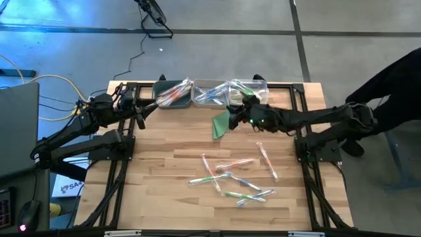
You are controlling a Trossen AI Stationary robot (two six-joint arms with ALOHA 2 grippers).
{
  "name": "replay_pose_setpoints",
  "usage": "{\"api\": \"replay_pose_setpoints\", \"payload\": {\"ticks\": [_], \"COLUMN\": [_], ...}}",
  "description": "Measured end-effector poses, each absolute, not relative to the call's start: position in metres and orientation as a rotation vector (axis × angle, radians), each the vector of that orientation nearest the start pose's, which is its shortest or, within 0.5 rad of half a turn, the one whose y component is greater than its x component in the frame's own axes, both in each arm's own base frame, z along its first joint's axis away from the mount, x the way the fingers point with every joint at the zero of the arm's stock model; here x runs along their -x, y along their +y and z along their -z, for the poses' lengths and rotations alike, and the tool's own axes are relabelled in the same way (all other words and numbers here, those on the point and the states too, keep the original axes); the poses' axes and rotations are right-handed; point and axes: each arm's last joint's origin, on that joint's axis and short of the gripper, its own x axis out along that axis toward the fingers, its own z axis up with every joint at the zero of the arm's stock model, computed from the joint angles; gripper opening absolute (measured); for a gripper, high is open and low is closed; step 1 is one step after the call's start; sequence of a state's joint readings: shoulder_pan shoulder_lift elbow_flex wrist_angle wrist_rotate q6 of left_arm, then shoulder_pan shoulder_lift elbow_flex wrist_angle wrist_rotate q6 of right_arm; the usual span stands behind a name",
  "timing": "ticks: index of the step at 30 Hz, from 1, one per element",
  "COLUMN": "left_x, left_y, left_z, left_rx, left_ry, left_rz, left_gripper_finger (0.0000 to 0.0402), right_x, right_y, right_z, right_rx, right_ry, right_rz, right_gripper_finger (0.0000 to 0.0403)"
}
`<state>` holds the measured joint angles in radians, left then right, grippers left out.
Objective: Pick & Place Toothbrushes
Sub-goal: Put the blue toothbrush into the gray bin
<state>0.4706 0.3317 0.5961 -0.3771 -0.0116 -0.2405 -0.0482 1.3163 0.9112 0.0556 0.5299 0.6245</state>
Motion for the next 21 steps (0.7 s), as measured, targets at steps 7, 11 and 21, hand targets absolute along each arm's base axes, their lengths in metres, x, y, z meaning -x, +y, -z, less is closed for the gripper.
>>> {"api": "replay_pose_setpoints", "payload": {"ticks": [7, 11, 21], "left_x": [-0.078, -0.078, -0.076], "left_y": [0.04, 0.04, 0.042], "left_z": [-0.3, -0.3, -0.301], "left_rx": [0.261, 0.256, 0.247], "left_ry": [0.053, 0.054, 0.046], "left_rz": [-0.494, -0.495, -0.575], "left_gripper_finger": [0.0143, 0.0143, 0.0143], "right_x": [-0.287, -0.285, -0.282], "right_y": [-0.063, -0.078, -0.095], "right_z": [-0.295, -0.299, -0.311], "right_rx": [-0.46, -0.42, -0.317], "right_ry": [0.093, 0.059, -0.033], "right_rz": [0.635, 0.622, 0.615], "right_gripper_finger": [0.0015, 0.0015, 0.0015]}}
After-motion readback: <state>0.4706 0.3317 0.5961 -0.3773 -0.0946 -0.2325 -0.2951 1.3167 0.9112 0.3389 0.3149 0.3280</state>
